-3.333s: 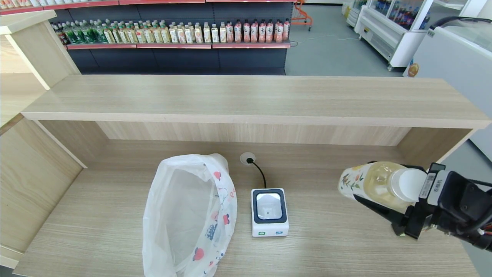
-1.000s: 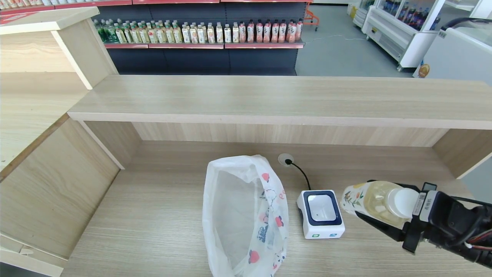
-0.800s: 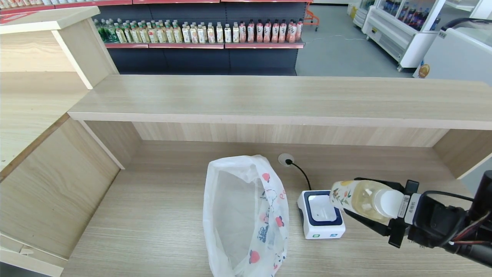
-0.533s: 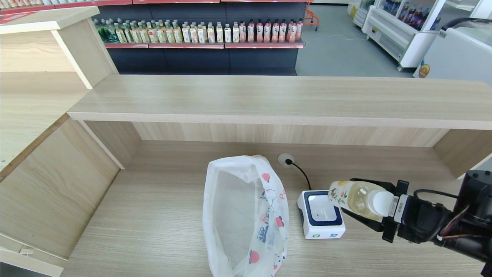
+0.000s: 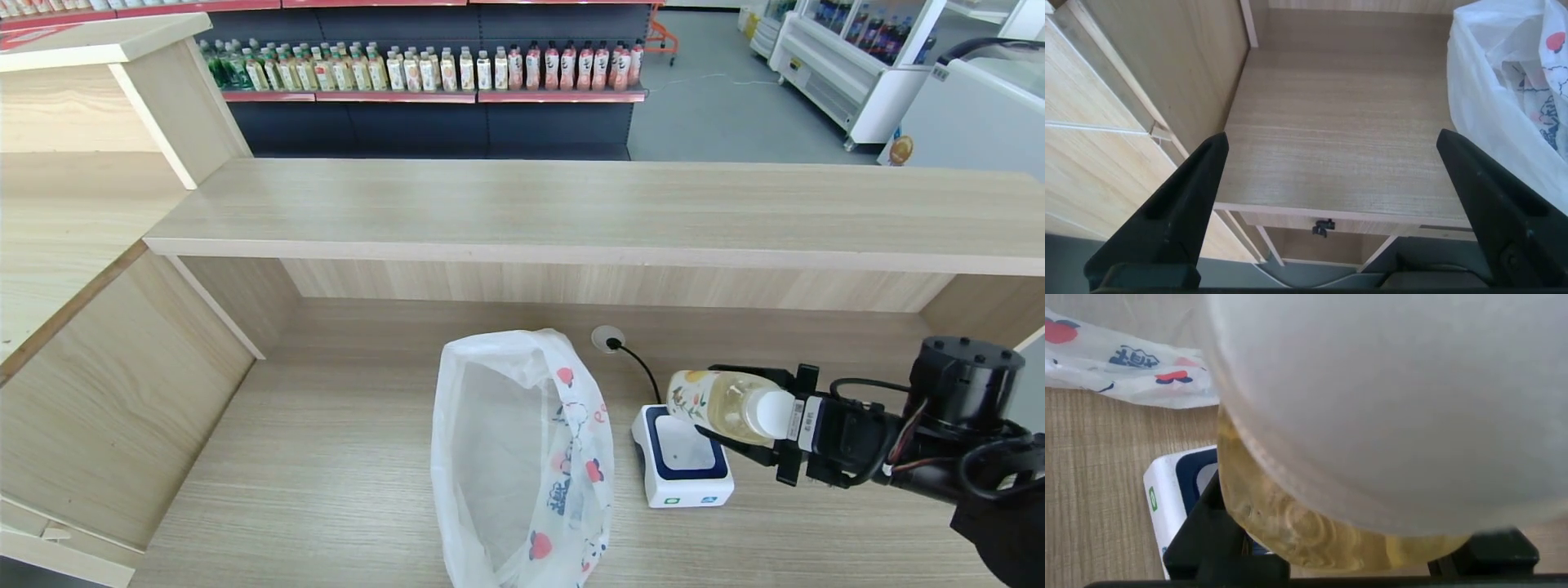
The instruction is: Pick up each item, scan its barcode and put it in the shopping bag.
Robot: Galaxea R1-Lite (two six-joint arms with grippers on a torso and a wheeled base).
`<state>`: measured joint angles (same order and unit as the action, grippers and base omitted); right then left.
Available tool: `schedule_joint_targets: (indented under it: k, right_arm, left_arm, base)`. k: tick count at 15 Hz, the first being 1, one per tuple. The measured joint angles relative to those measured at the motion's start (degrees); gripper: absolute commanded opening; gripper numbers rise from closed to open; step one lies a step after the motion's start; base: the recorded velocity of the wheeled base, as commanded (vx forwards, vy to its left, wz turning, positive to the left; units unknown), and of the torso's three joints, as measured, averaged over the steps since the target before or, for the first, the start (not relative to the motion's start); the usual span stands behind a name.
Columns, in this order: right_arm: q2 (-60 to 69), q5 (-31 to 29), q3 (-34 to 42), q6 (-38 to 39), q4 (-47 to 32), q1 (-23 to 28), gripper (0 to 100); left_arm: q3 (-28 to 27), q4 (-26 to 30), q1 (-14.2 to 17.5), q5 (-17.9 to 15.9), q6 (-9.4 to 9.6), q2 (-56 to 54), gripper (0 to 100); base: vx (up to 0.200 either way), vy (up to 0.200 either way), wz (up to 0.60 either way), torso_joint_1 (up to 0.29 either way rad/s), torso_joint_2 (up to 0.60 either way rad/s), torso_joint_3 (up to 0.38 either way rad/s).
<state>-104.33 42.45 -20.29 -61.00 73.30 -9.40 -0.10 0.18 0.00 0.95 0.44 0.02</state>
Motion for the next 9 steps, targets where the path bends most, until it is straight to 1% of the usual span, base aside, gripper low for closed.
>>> schedule_joint_targets:
  k: [9]
  right_arm:
    - [-4.8,2.0,-2.3,-2.5,-0.4,0.0,0]
  left_arm:
    - [0.0,0.0,0.0,0.0,0.0,0.0,100]
  base:
    - [0.0,0.0,0.0,0.0,0.0,0.0]
